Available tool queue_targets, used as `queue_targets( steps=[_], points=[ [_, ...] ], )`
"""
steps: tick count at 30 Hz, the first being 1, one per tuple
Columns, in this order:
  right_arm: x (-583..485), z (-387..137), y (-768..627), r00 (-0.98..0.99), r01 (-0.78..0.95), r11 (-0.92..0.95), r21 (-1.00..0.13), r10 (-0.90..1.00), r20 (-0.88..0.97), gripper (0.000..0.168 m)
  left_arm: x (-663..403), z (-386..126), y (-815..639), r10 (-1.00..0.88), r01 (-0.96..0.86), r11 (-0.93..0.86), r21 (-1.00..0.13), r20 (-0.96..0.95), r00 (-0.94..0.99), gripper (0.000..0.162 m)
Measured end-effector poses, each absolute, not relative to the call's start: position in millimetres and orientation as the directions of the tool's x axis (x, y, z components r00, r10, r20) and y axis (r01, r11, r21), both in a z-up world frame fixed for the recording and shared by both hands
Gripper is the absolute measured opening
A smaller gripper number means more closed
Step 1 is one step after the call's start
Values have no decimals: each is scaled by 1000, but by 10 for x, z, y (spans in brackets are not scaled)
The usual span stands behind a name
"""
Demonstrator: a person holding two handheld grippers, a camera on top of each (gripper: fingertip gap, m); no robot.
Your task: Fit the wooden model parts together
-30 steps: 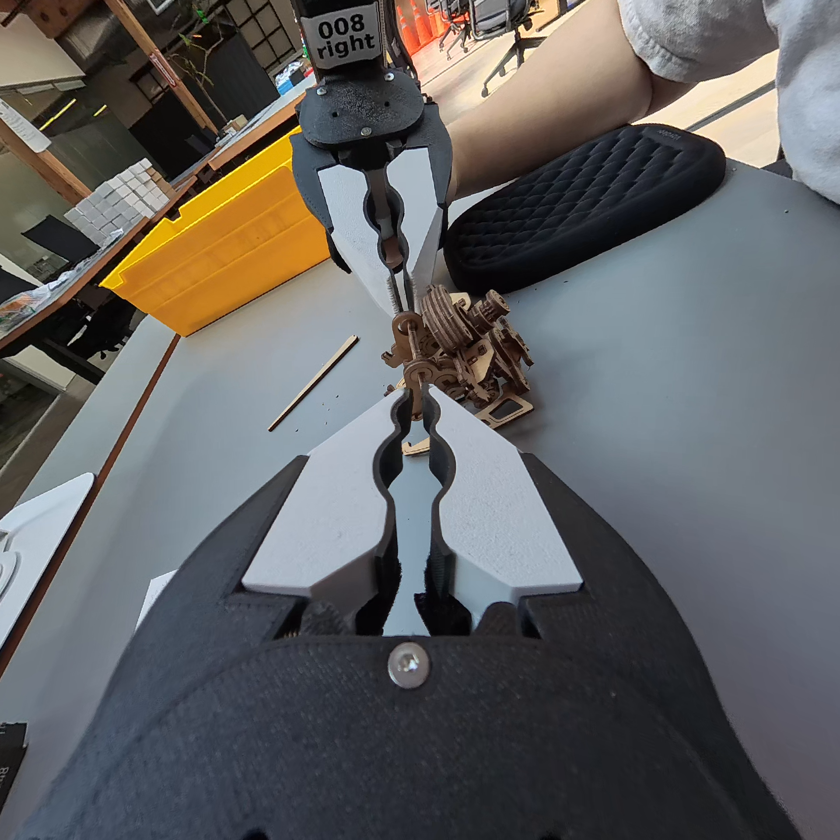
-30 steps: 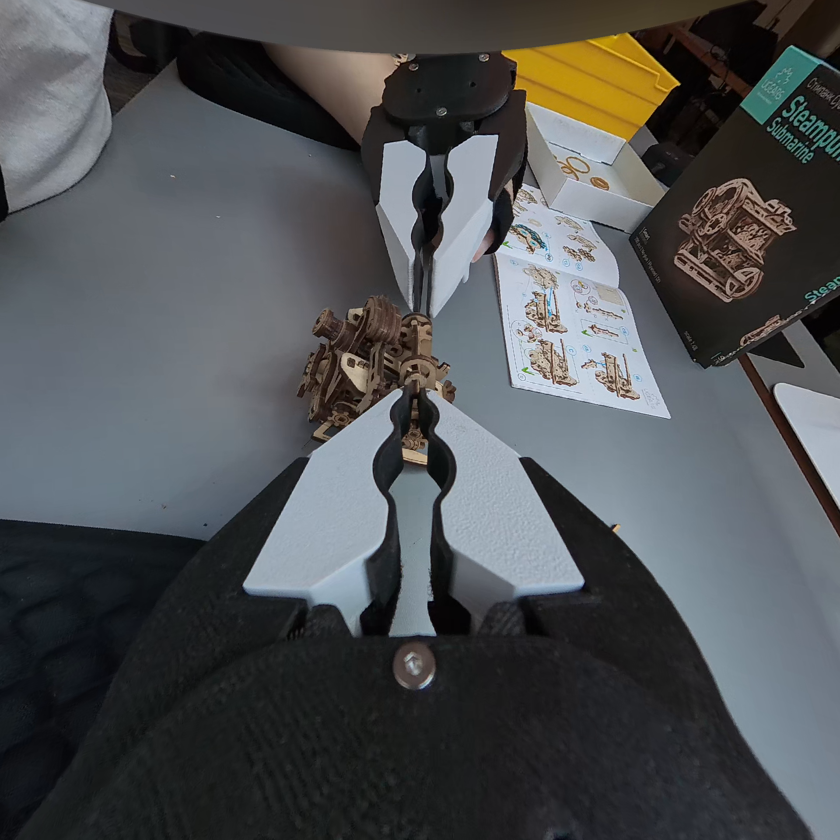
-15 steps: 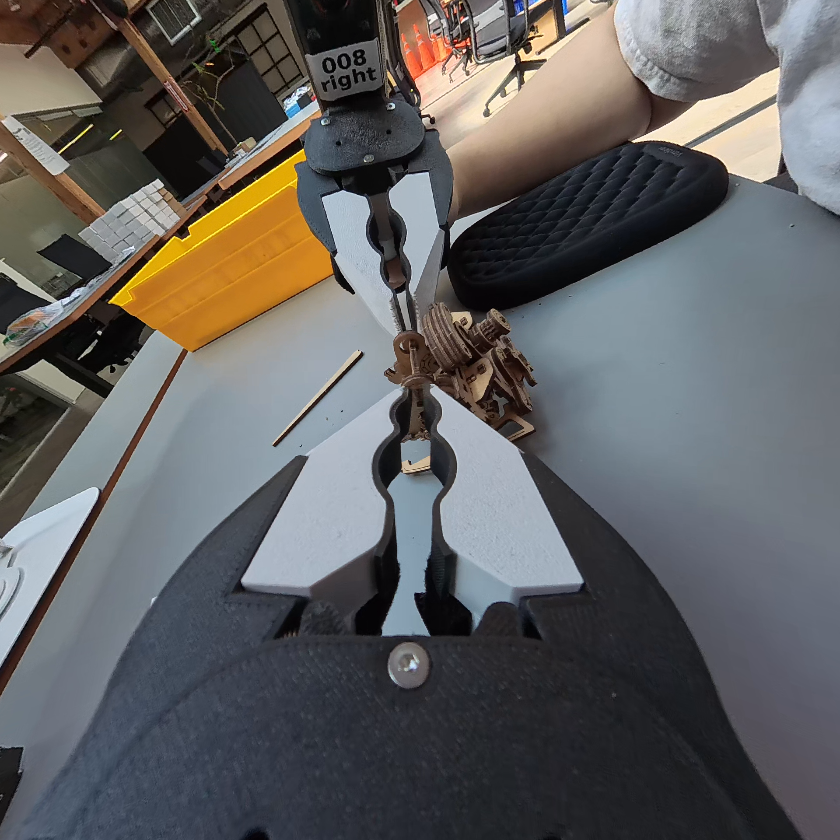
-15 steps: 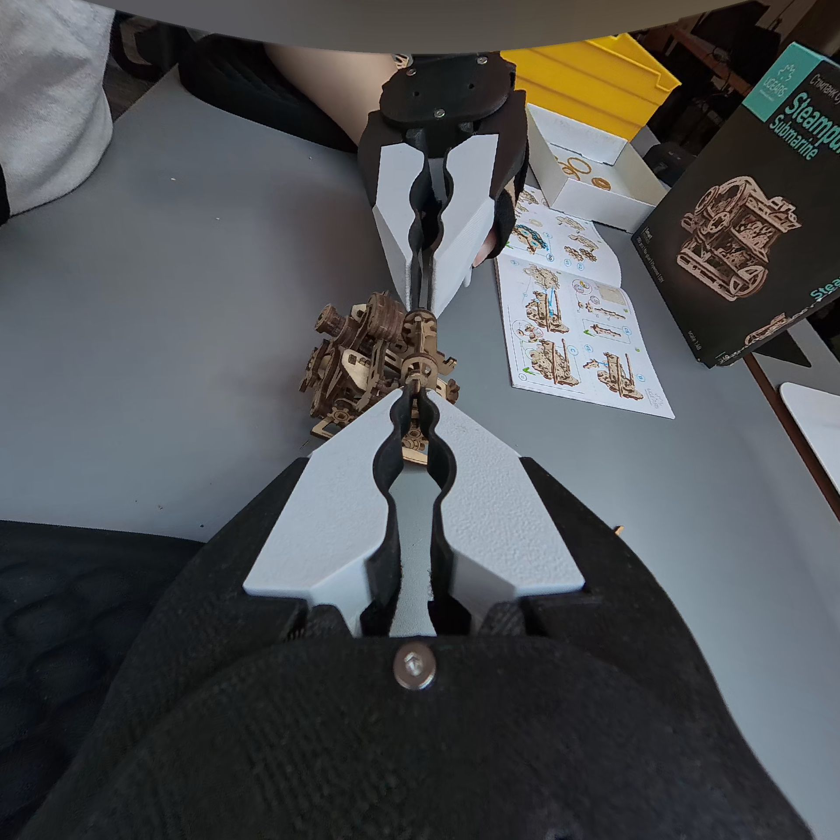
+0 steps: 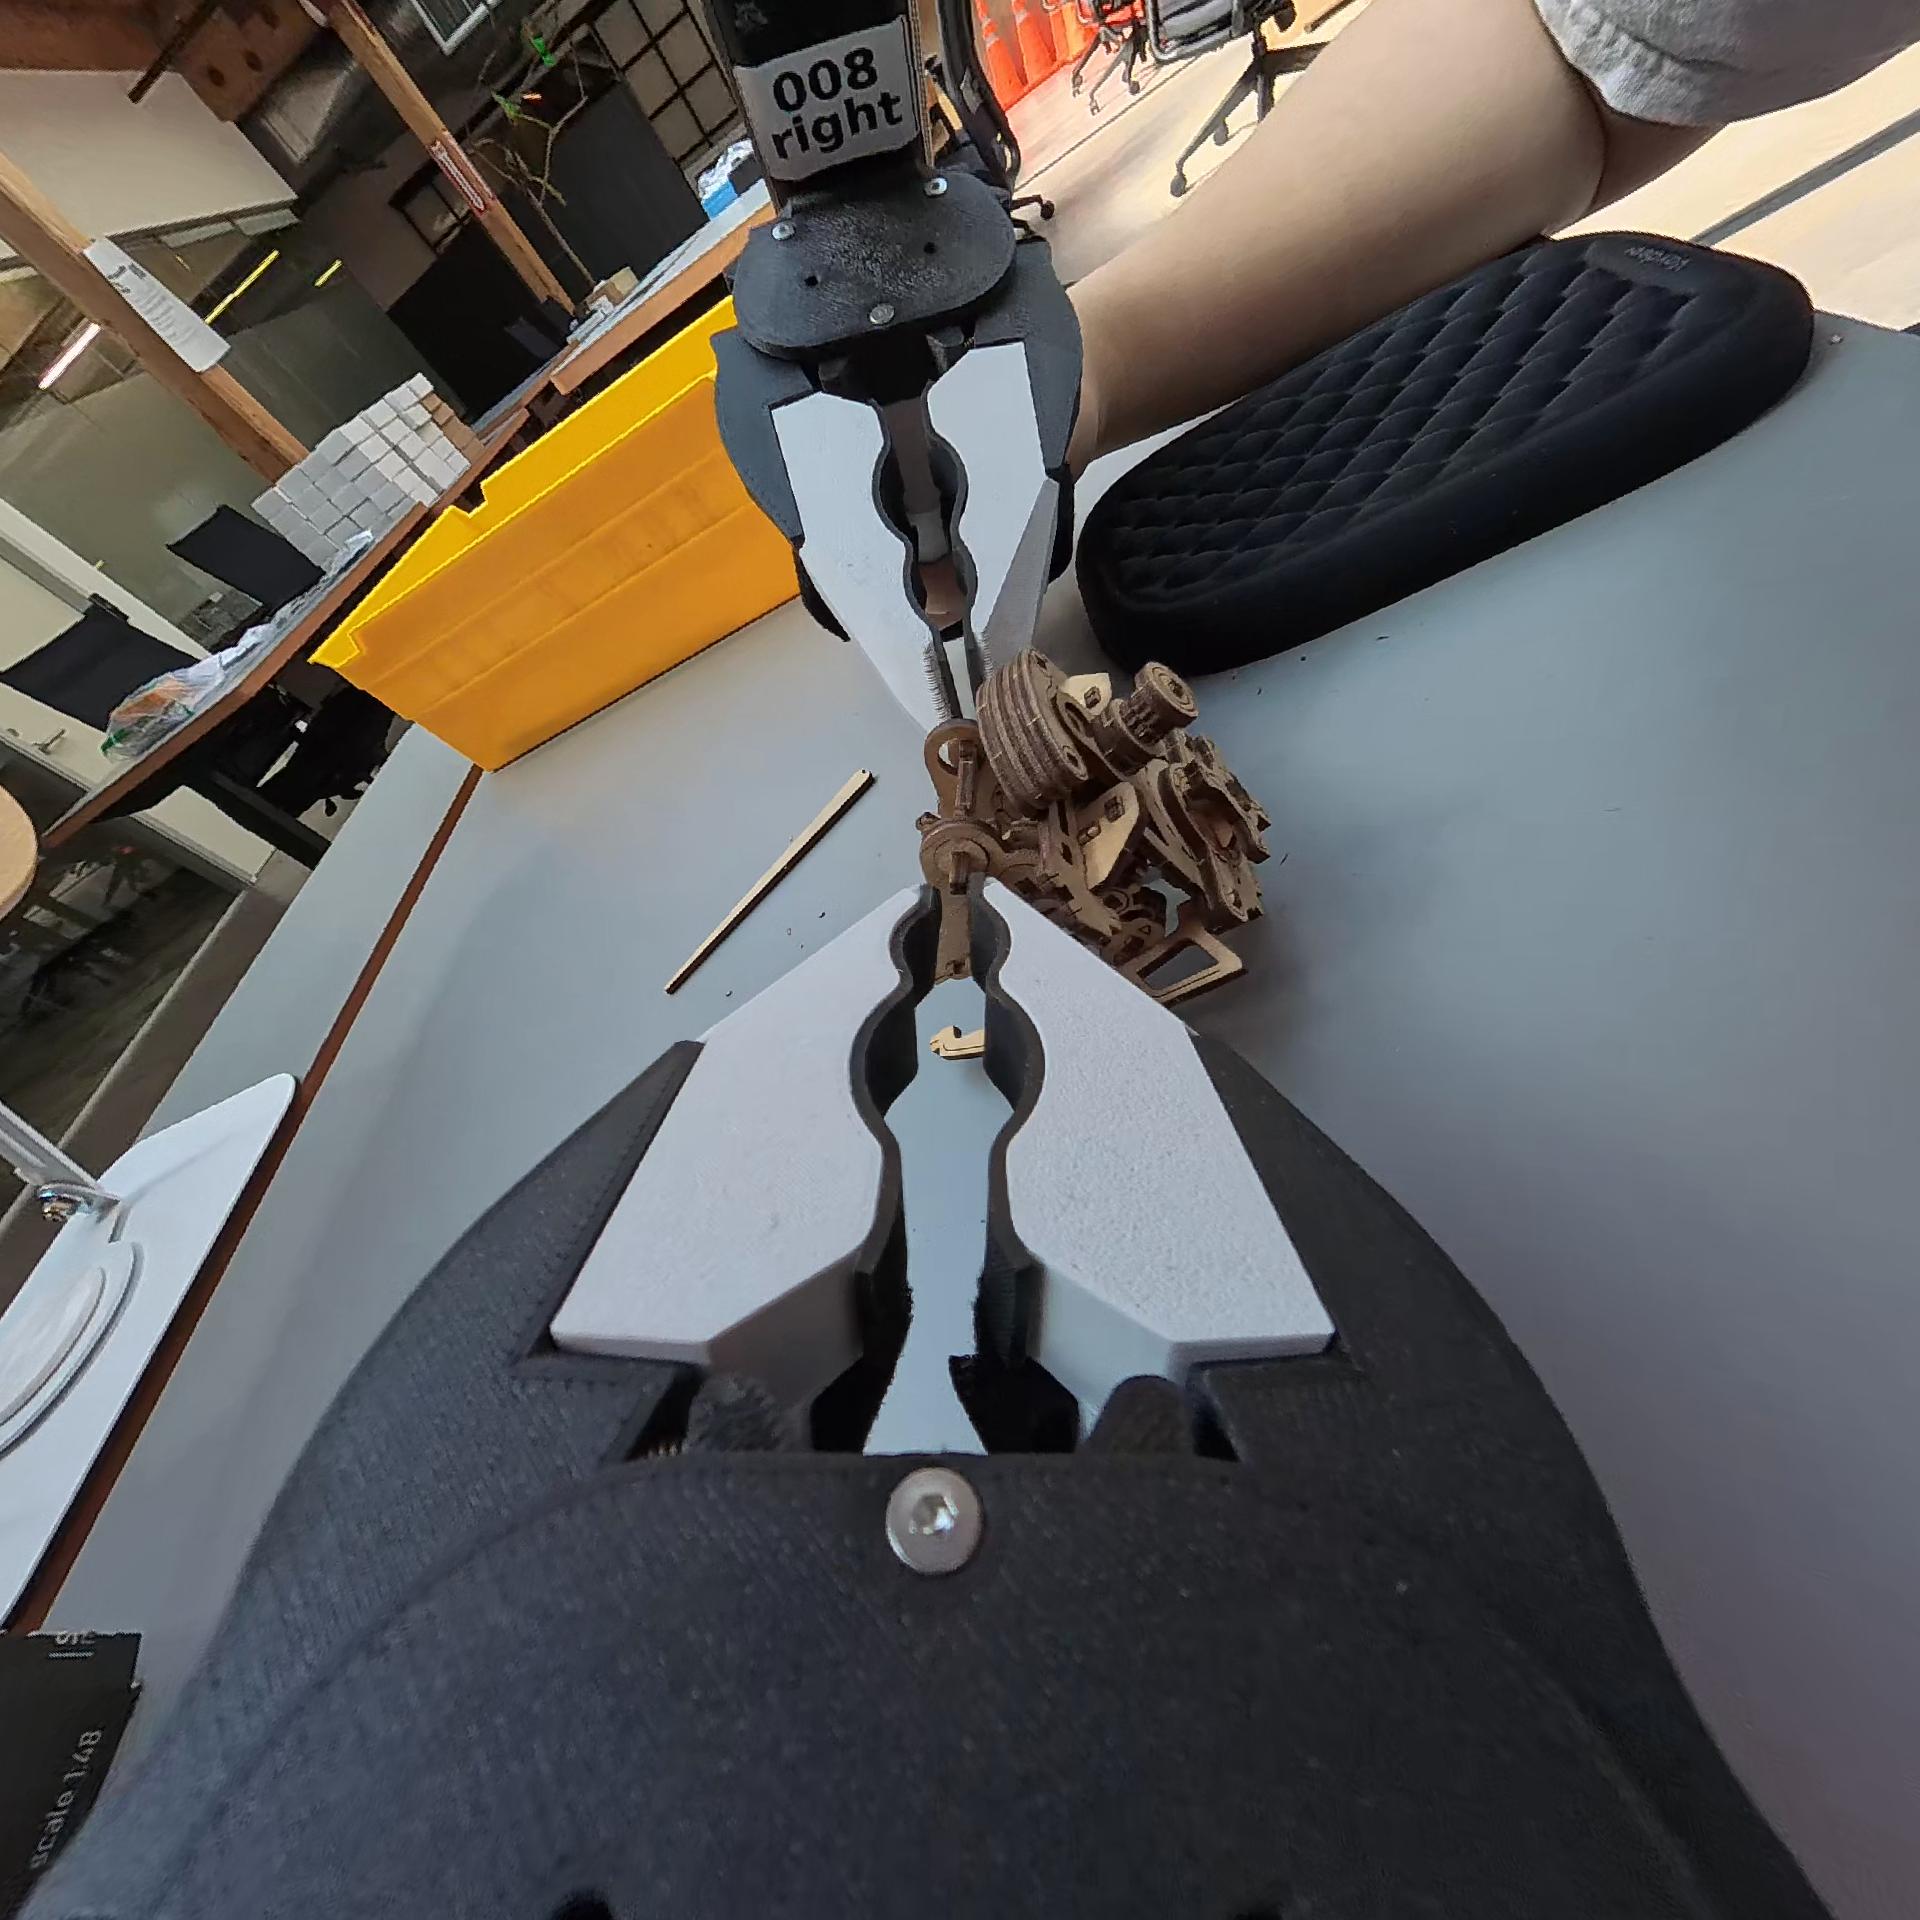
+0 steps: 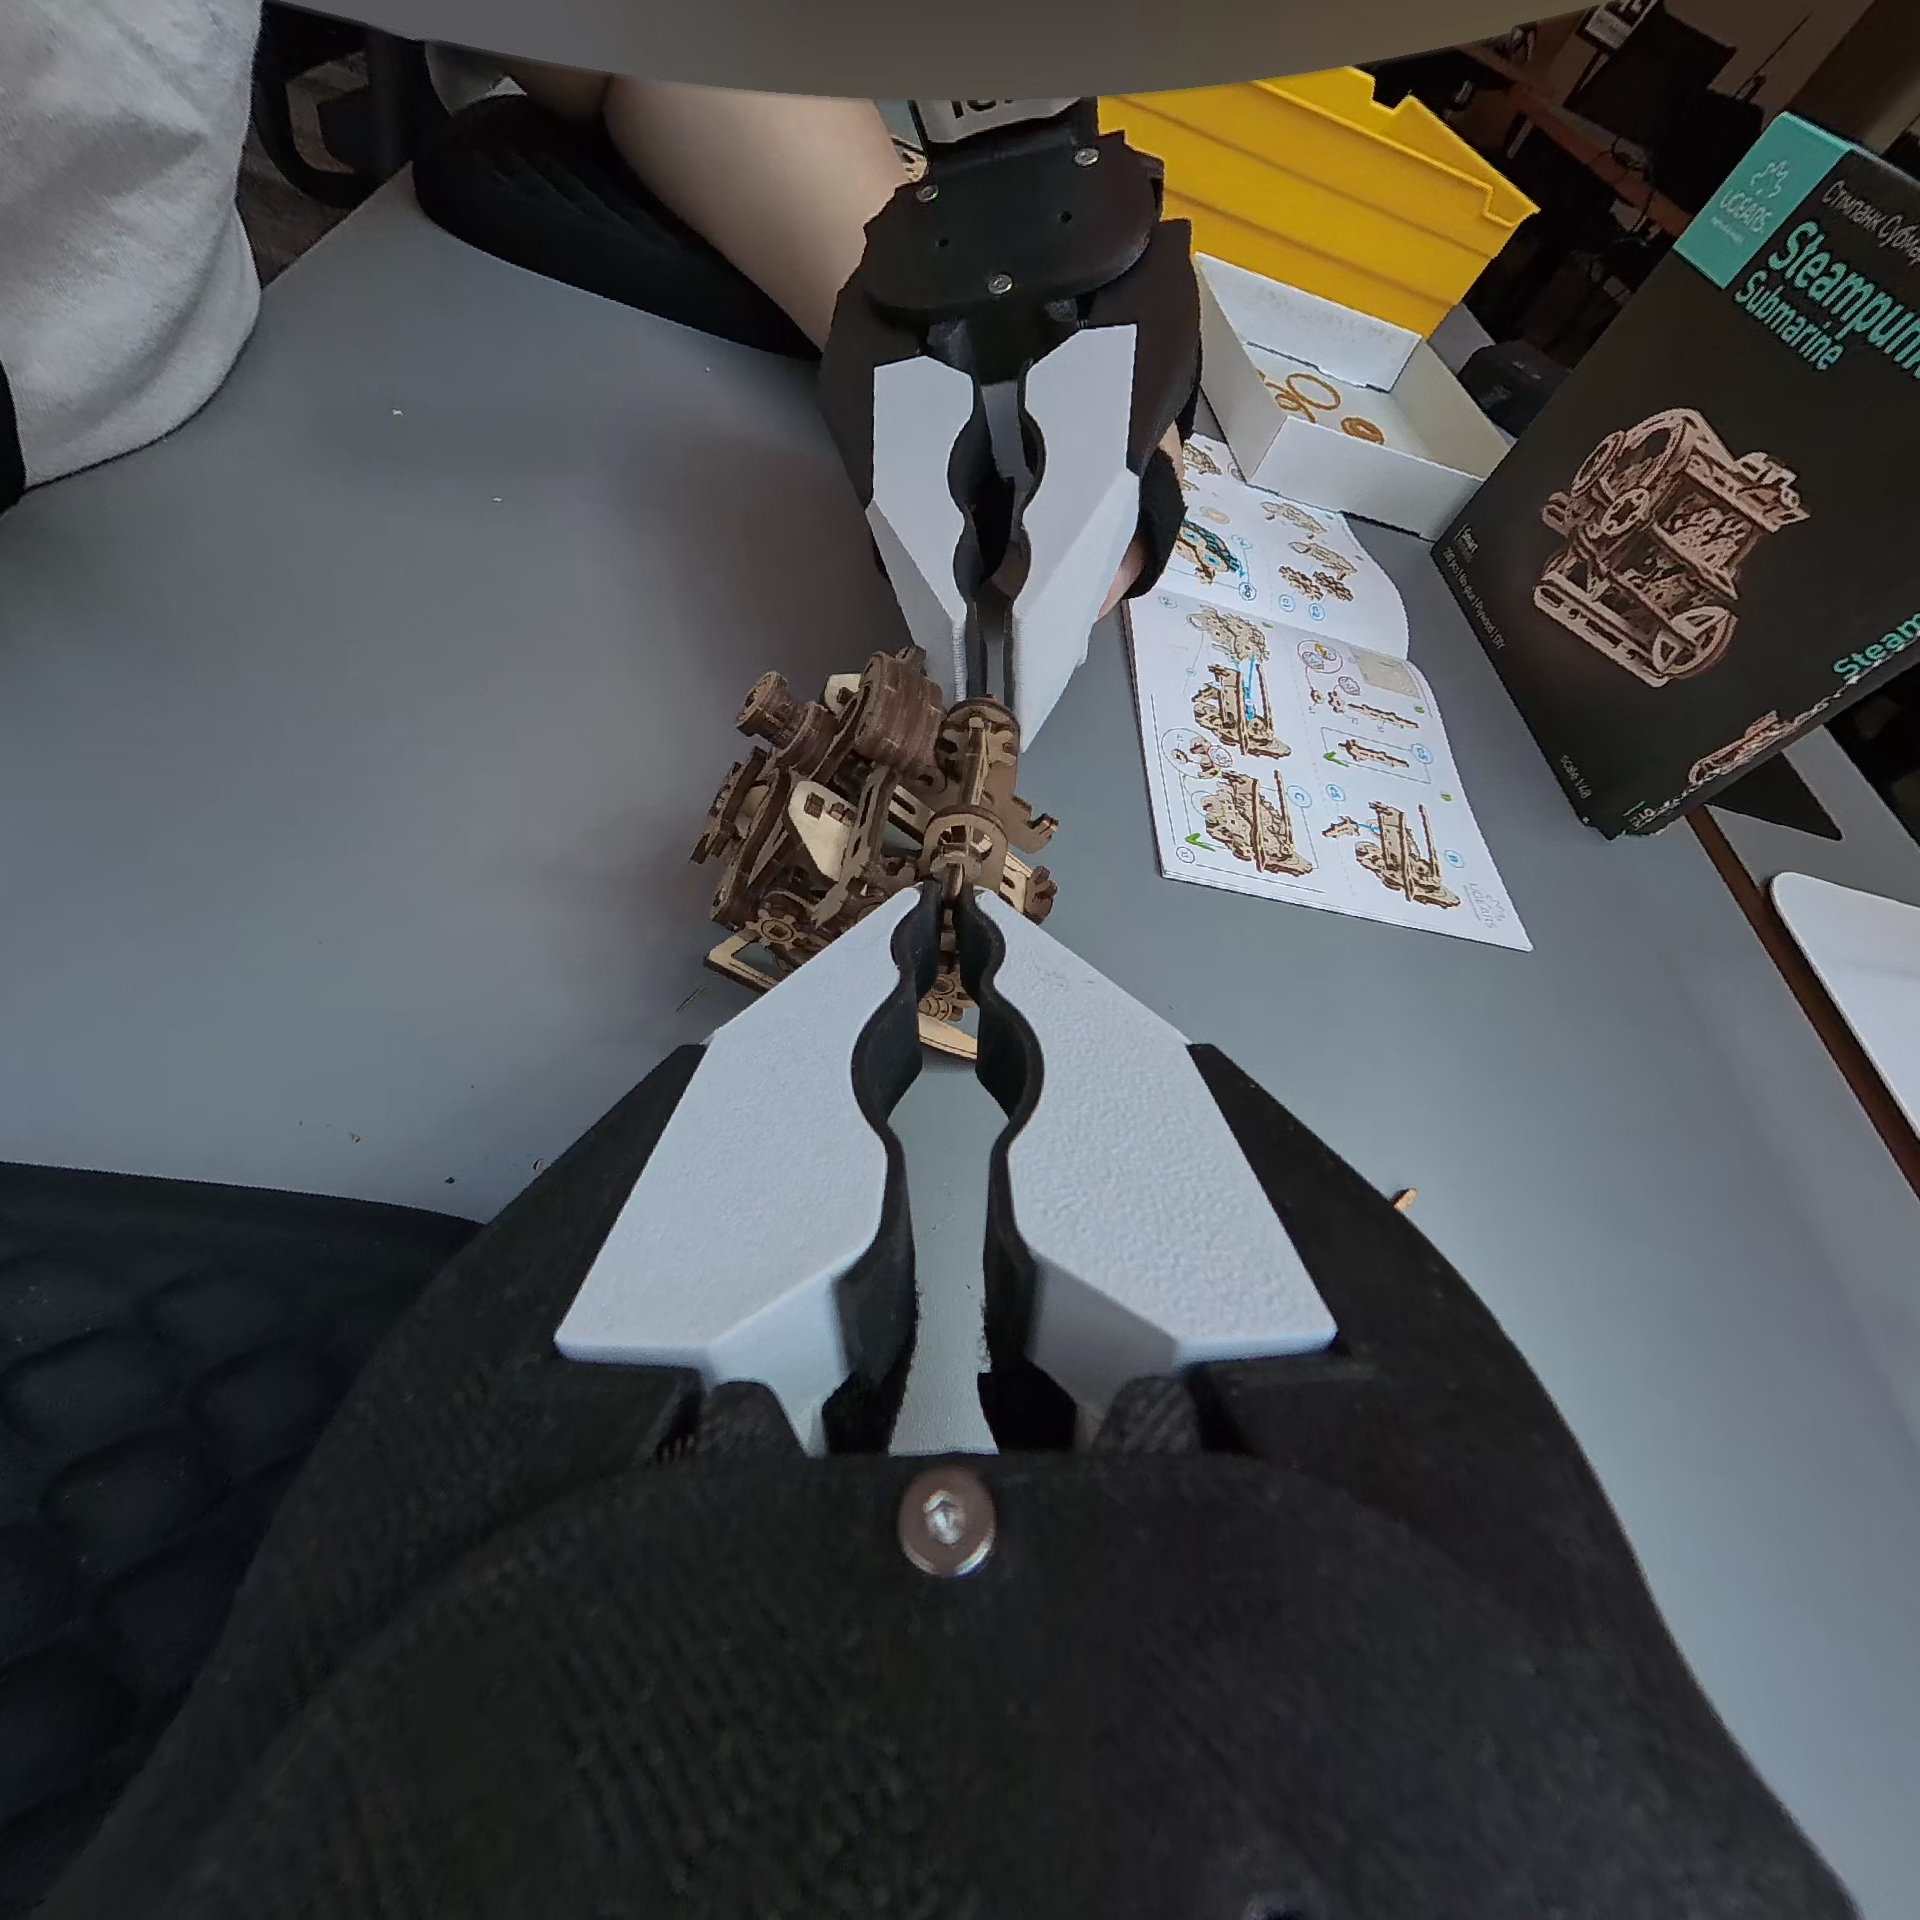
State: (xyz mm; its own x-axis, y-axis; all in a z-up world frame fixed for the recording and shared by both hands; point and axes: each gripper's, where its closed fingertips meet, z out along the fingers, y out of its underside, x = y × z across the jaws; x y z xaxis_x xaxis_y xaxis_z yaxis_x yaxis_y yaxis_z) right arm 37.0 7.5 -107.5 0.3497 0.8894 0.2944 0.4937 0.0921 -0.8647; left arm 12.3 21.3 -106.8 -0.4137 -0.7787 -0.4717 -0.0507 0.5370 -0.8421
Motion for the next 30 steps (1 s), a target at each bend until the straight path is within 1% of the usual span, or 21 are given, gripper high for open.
queue_targets(
  steps=[1,10,18,26,30],
  points=[
    [372,-1074,77,350,496,94,-863,888,298,1,125,-1071,214,-781,-57,533,-844,-465,-417,0],
    [368,-1076,75,350,503,94,-859,887,302,0,128,-1060,195,-822,-127,440,-889,-342,-455,0],
    [357,-1080,89,364,486,69,-871,890,274,1,126,-1059,185,-815,-109,478,-871,-395,-423,0],
    [349,-1068,92,386,485,75,-871,876,290,1,125,-1061,203,-829,-128,463,-877,-378,-411,0],
    [355,-997,70,394,432,82,-898,879,270,1,123,-1064,202,-829,-128,463,-877,-377,-413,0]
  ],
)
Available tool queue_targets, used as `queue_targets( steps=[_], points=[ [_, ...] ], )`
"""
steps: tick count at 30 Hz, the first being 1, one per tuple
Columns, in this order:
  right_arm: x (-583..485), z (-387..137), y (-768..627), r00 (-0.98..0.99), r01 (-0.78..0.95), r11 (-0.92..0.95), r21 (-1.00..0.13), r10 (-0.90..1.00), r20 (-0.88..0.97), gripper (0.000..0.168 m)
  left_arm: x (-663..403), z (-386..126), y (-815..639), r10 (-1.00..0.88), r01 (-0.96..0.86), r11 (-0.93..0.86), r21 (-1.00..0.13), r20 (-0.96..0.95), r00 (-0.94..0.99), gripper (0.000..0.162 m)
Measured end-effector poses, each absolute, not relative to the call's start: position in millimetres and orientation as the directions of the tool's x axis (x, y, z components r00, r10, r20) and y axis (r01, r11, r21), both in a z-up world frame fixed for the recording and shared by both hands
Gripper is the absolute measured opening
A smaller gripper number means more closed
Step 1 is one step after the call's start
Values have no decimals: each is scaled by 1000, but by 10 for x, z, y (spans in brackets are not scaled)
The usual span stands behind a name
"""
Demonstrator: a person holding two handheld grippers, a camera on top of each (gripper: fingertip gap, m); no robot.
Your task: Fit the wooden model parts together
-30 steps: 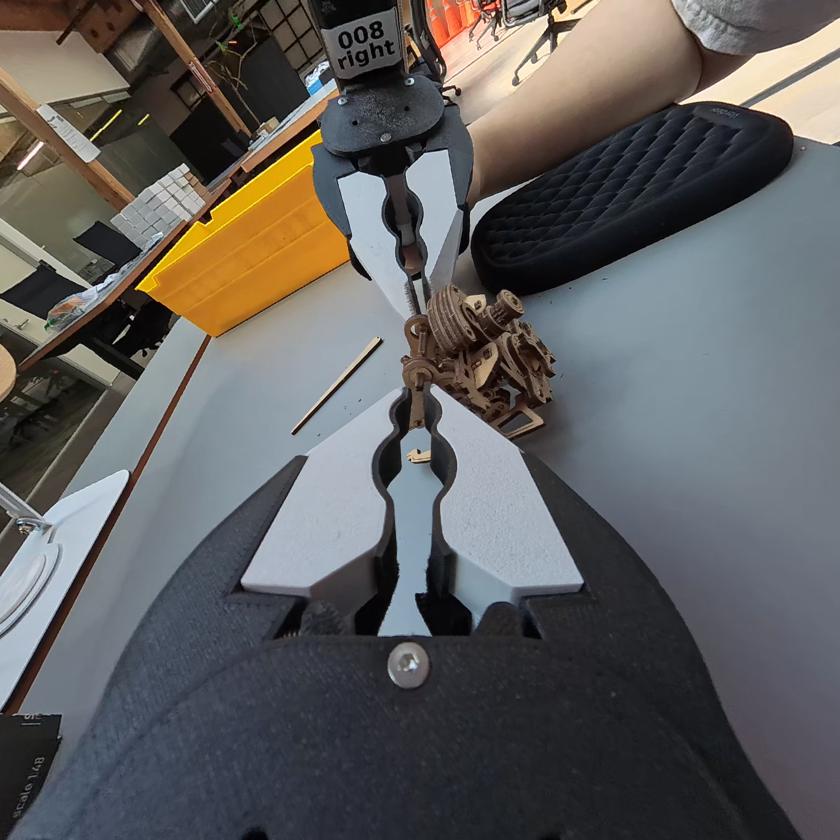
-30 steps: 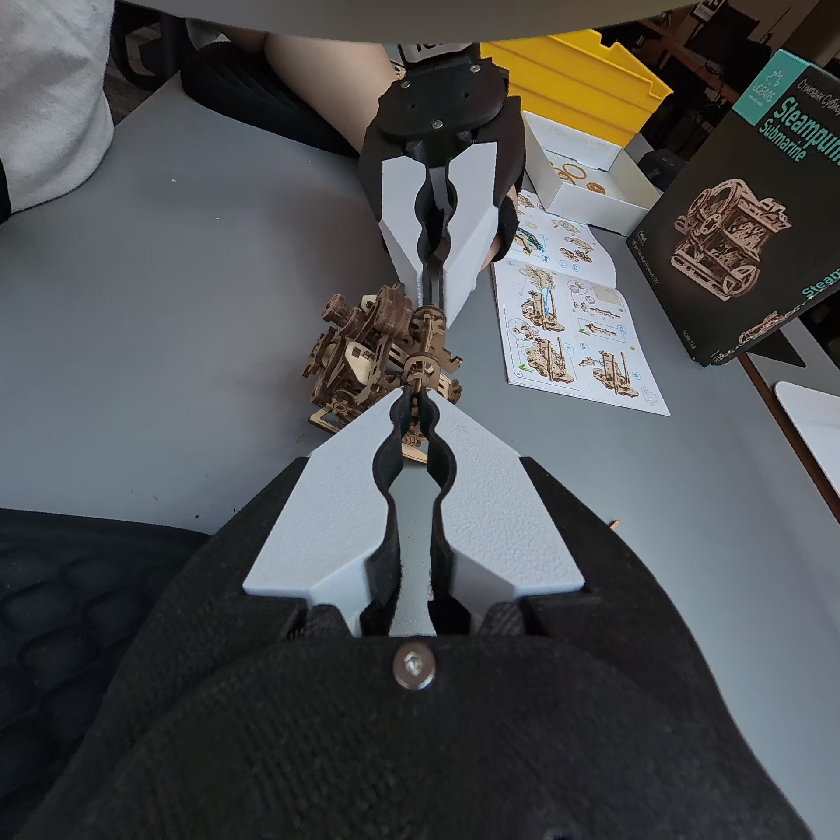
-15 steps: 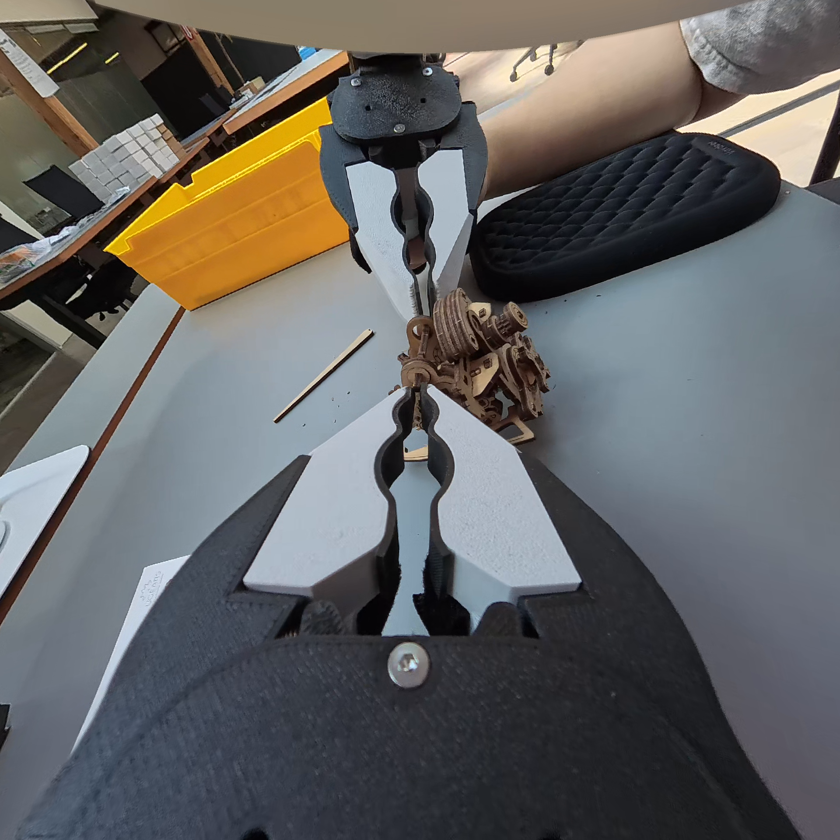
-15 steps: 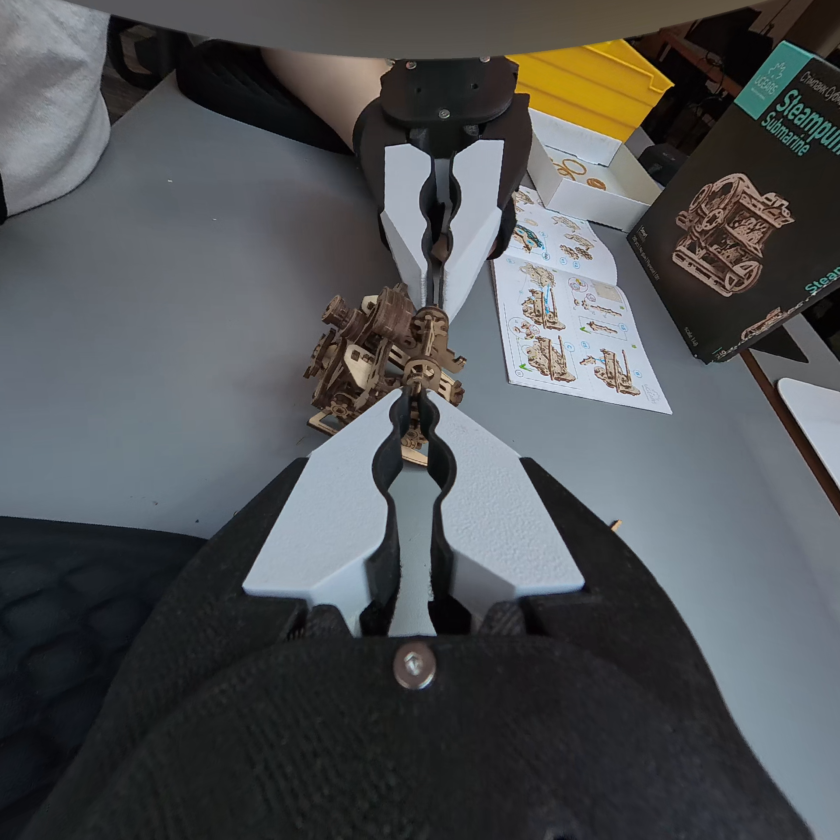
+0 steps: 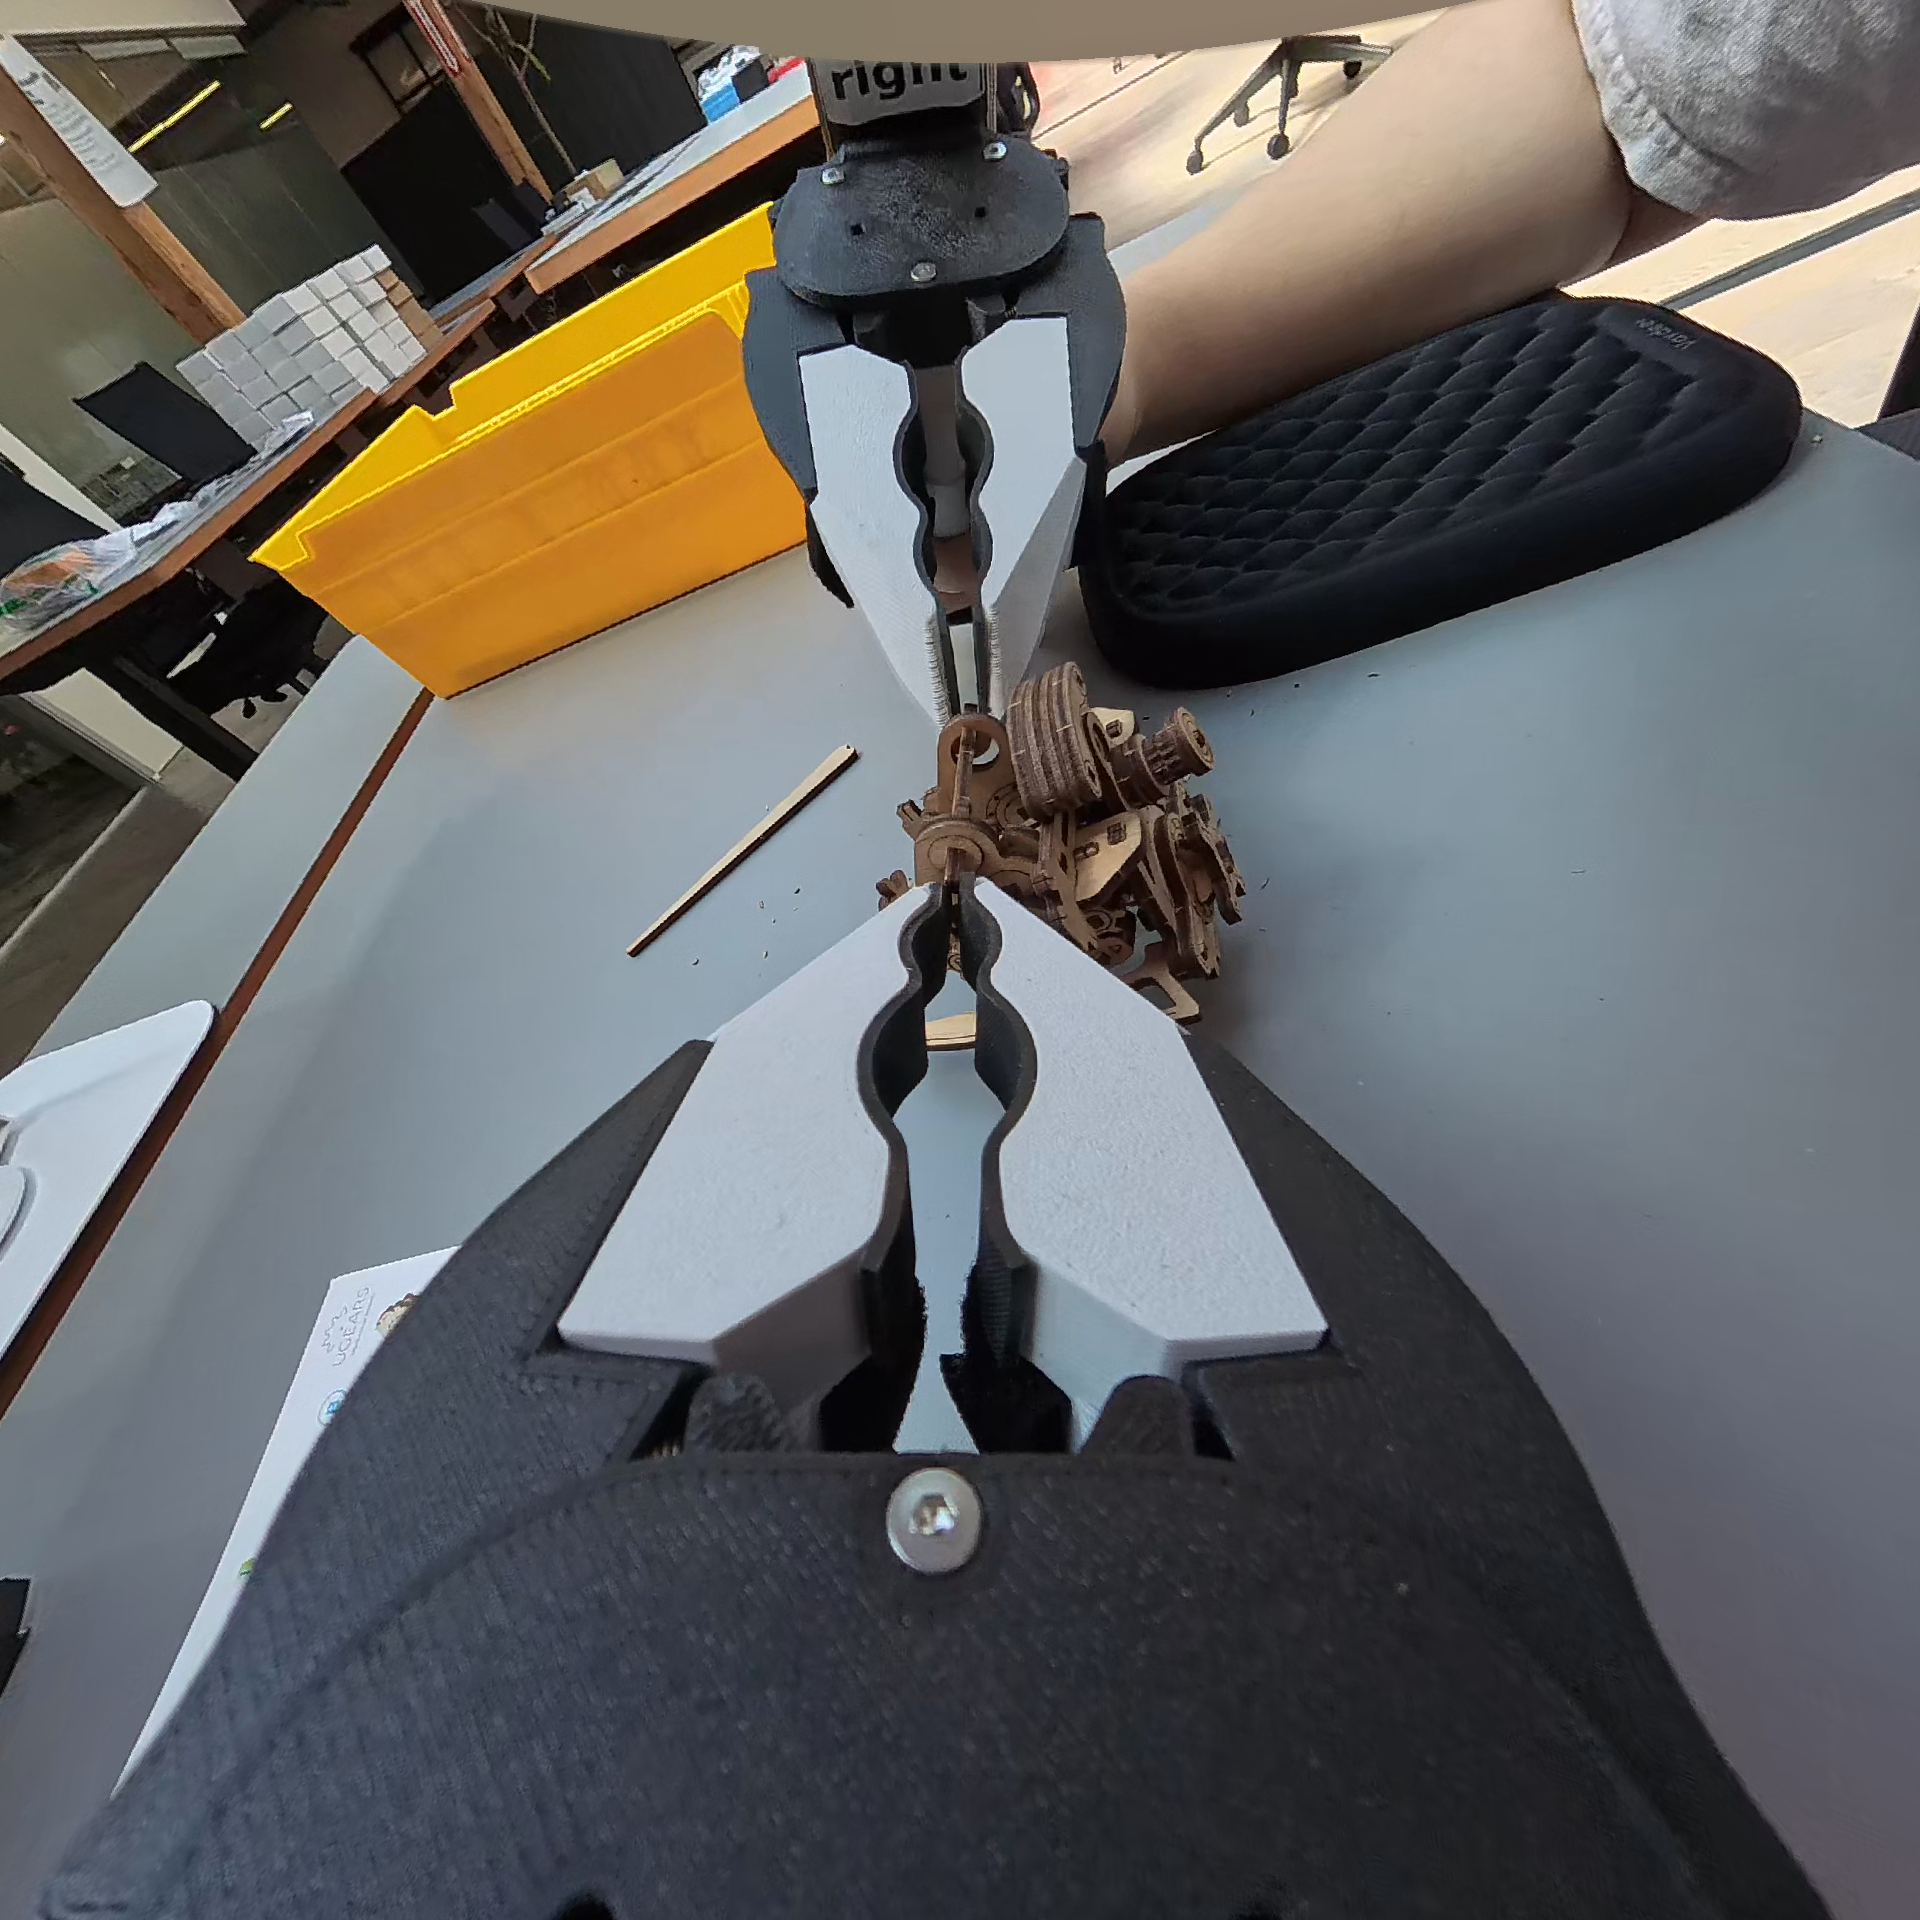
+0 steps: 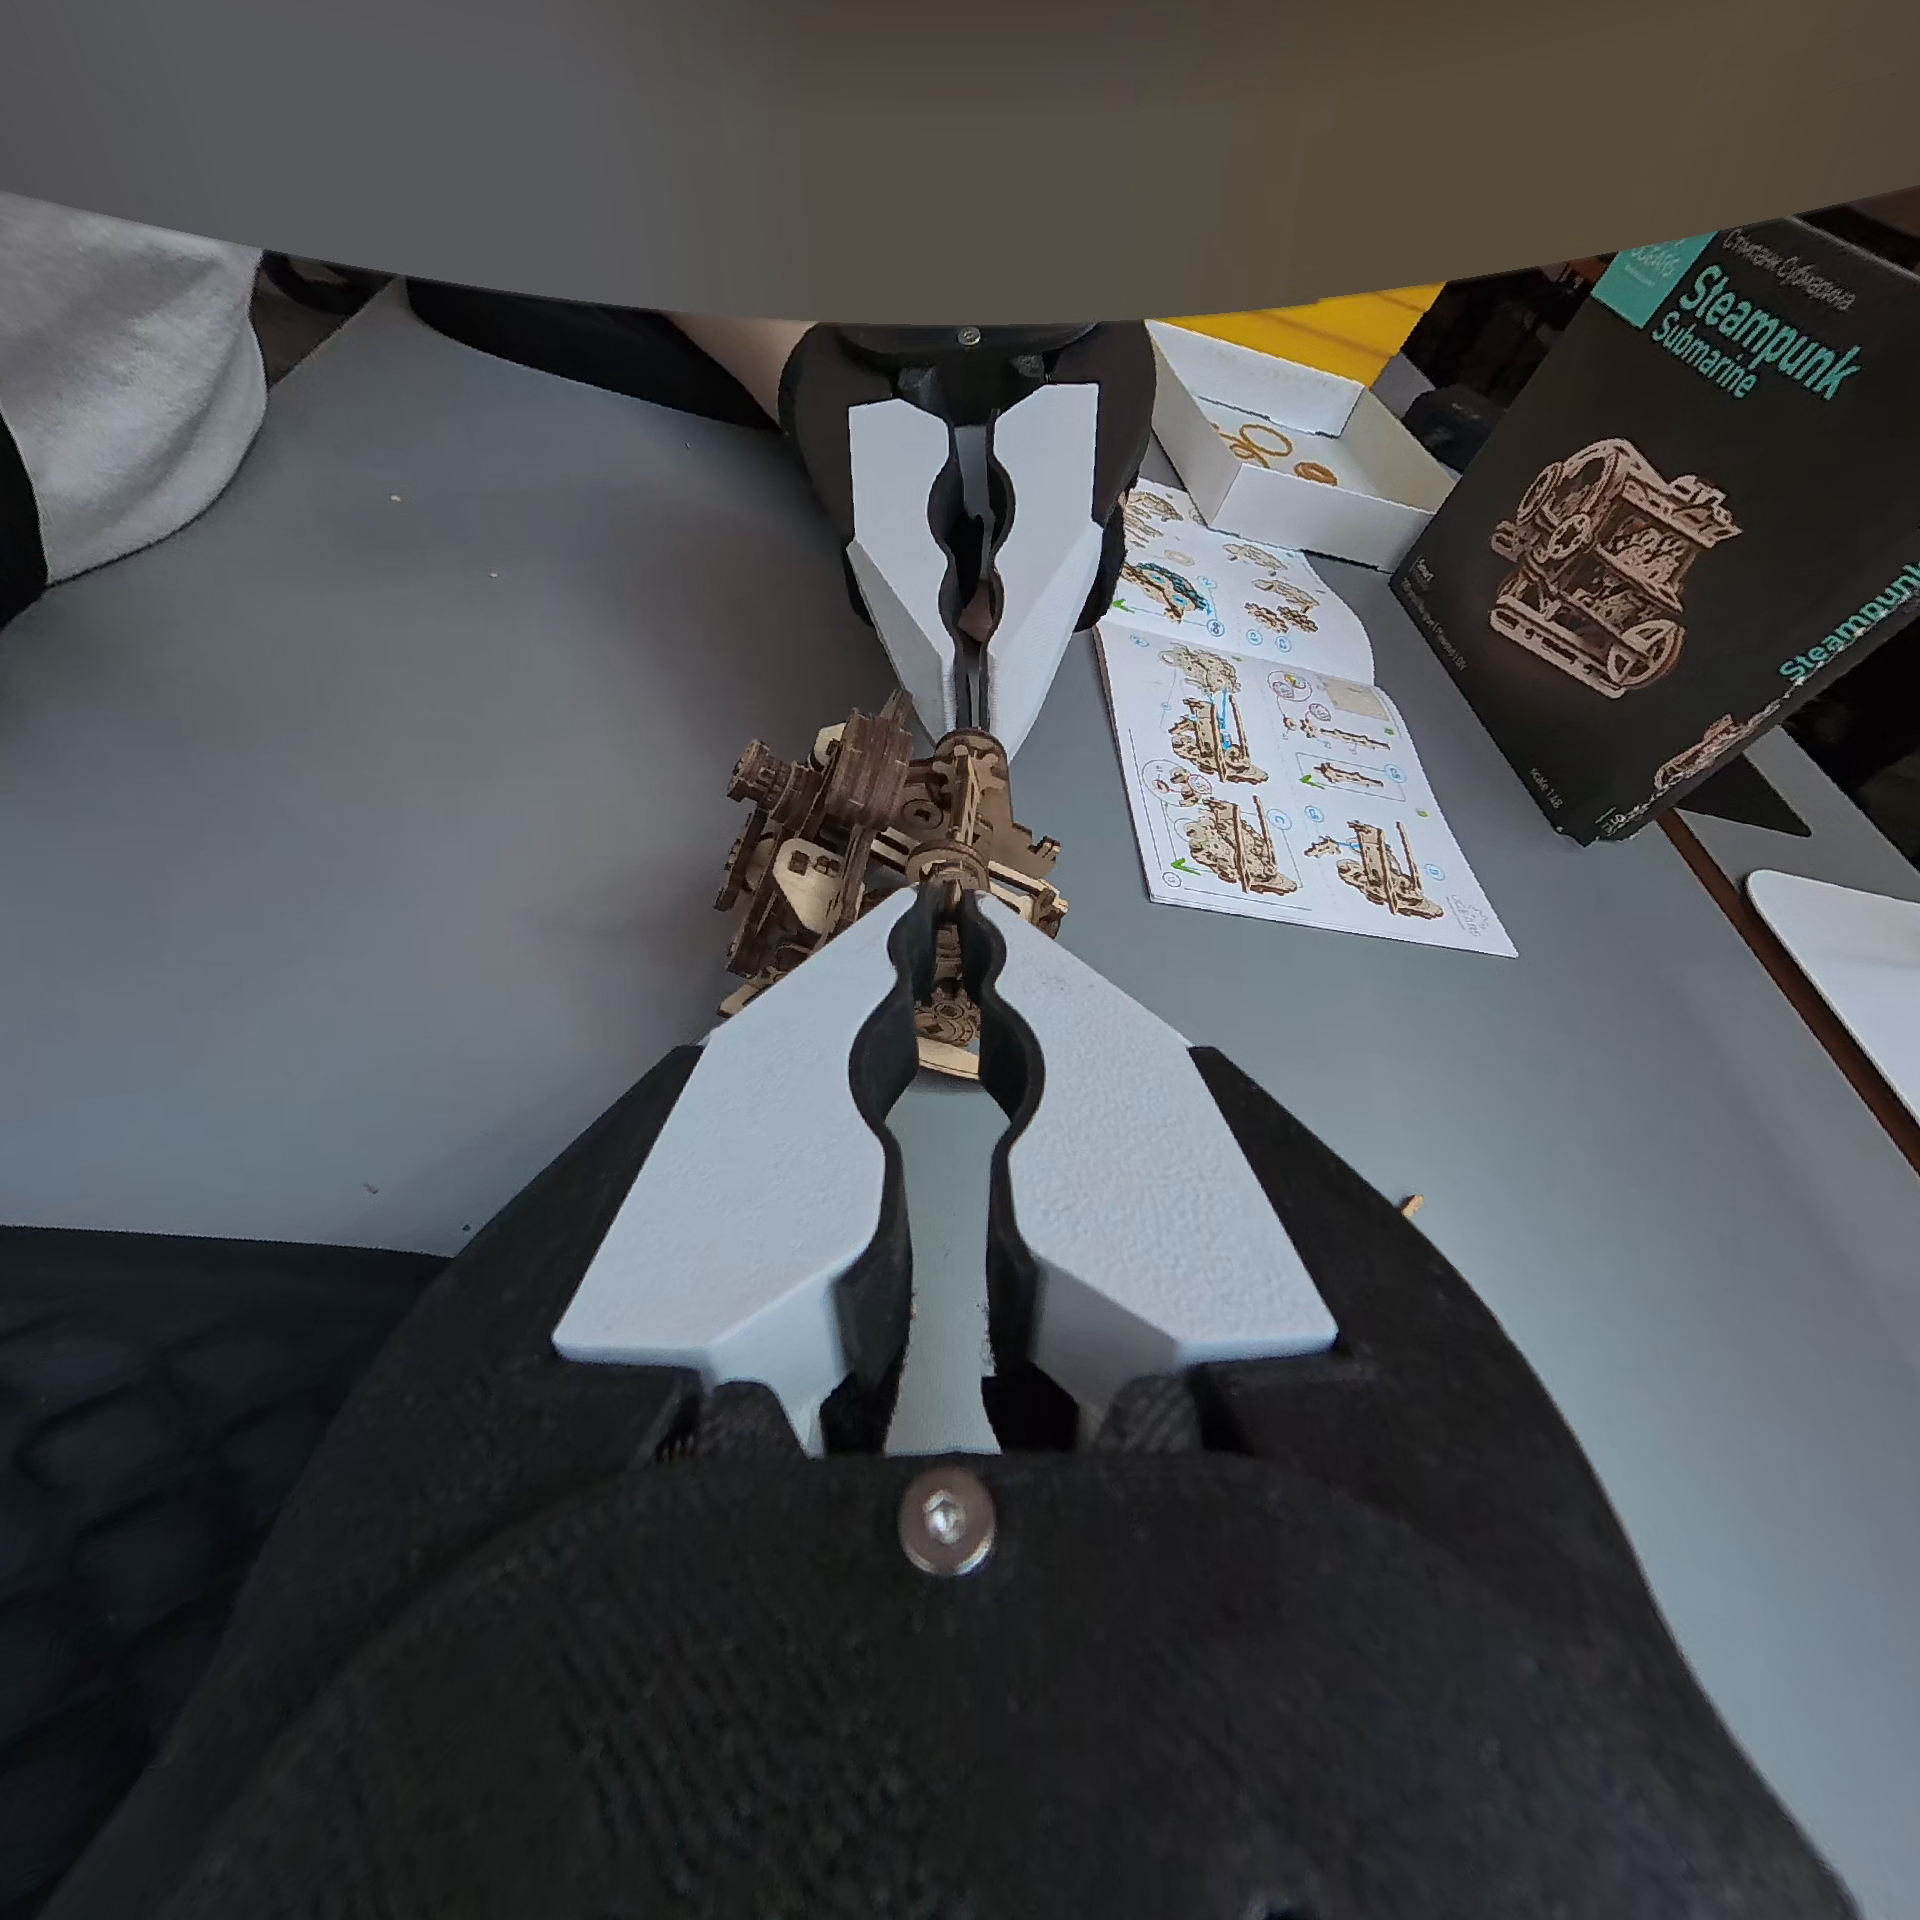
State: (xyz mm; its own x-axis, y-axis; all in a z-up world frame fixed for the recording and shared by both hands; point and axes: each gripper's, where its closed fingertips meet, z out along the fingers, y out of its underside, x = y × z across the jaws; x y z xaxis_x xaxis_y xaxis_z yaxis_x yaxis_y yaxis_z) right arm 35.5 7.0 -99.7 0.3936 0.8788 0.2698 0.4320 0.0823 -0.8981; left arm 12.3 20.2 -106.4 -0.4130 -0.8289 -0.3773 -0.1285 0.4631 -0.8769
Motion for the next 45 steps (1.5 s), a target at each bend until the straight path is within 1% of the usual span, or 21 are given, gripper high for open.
queue_targets(
  steps=[3,7,14,21,28,45],
  points=[
    [359,-986,73,398,368,48,-929,894,204,1,121,-1070,201,-828,-129,465,-876,-379,-414,0],
    [352,-961,73,395,326,44,-944,901,179,1,122,-1081,204,-827,-135,467,-874,-378,-416,0],
    [342,-982,70,392,340,44,-939,901,184,1,121,-1087,201,-825,-136,469,-872,-379,-419,0],
    [314,-1024,52,376,366,43,-930,907,190,2,83,-1095,162,-784,-83,544,-835,-470,-406,0],
    [307,-1023,52,379,359,31,-933,909,176,1,94,-1119,180,-792,-109,539,-835,-458,-403,0],
    [281,-1018,53,384,350,14,-937,910,157,0,79,-1125,177,-789,-108,551,-828,-474,-390,0]
  ],
)
